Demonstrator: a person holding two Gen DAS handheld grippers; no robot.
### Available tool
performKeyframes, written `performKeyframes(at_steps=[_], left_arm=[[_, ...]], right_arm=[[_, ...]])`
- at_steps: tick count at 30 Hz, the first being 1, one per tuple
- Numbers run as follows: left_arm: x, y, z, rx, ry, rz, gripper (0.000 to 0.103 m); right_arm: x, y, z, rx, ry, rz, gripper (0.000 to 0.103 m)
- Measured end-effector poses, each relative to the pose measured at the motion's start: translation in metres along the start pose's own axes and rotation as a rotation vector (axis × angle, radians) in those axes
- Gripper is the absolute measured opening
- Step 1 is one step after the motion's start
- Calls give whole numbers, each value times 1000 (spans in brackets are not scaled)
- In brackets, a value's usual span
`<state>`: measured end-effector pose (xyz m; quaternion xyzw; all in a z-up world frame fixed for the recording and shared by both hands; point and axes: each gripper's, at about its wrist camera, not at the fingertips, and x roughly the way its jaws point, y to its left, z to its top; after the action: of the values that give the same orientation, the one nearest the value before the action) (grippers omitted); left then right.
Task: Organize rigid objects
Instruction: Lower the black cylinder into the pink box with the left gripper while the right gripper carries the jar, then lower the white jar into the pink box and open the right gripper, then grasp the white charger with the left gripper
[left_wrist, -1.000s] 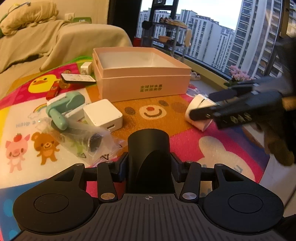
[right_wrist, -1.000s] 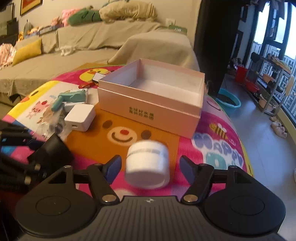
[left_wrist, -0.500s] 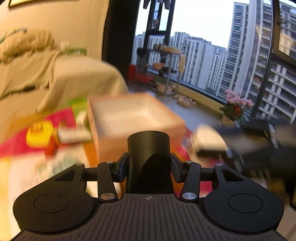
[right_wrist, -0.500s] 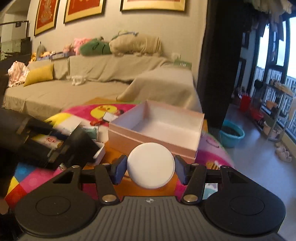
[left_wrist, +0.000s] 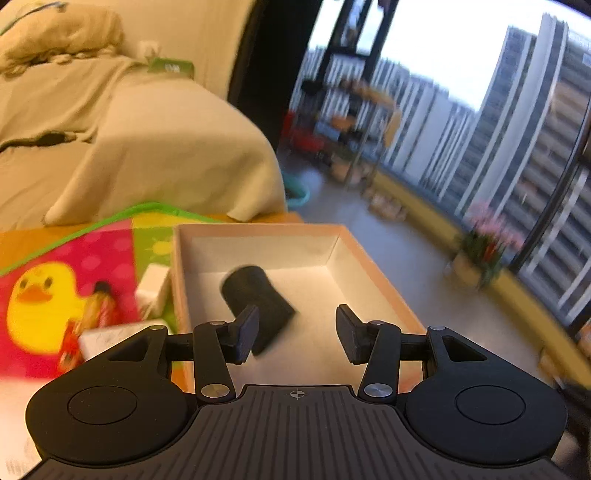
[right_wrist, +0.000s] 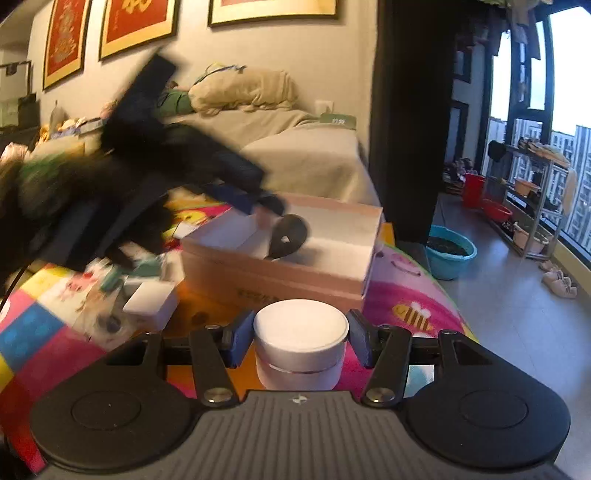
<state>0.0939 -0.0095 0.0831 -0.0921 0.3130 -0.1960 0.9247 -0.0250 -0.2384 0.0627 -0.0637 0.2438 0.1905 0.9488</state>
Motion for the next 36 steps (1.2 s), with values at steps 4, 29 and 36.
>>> performKeyframes(at_steps=[4,29,36], left_arm=[[-61,15,-50,17,-95,-4,51],[-65,21,-114,193,60,74,51],[-59,16,-111,141,76,86,57]], right_arm=[[16,-3,29,-1,-57,3,54],[43,44,-19,-24,-26,-4,86],[54,44,-24,21,37,56,86]])
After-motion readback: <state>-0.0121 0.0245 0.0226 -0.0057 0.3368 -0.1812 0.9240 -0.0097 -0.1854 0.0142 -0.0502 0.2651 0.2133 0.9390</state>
